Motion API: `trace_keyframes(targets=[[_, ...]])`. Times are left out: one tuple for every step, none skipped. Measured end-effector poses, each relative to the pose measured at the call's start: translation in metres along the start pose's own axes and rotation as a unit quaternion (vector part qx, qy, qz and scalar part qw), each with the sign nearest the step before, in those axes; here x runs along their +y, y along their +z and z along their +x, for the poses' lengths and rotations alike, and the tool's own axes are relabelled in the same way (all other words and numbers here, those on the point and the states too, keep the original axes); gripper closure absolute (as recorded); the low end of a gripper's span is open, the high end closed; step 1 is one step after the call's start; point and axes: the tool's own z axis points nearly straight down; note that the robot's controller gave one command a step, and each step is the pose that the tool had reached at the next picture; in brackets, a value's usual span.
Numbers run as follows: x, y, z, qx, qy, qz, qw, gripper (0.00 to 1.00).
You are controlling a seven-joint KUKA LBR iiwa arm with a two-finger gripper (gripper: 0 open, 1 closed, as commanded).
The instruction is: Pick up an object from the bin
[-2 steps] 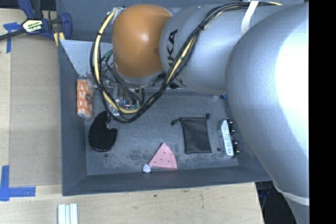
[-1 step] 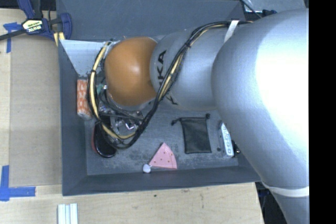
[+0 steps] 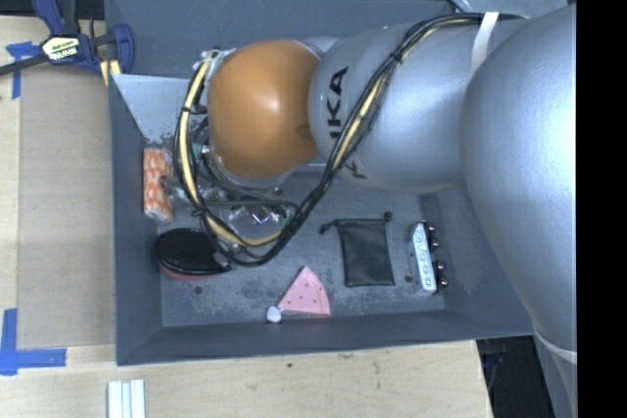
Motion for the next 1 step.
trace_keyframes(targets=[[-0.0020, 0.0391, 0.0020, 0.0052, -0.105, 0.000, 0.9944, 0.00]])
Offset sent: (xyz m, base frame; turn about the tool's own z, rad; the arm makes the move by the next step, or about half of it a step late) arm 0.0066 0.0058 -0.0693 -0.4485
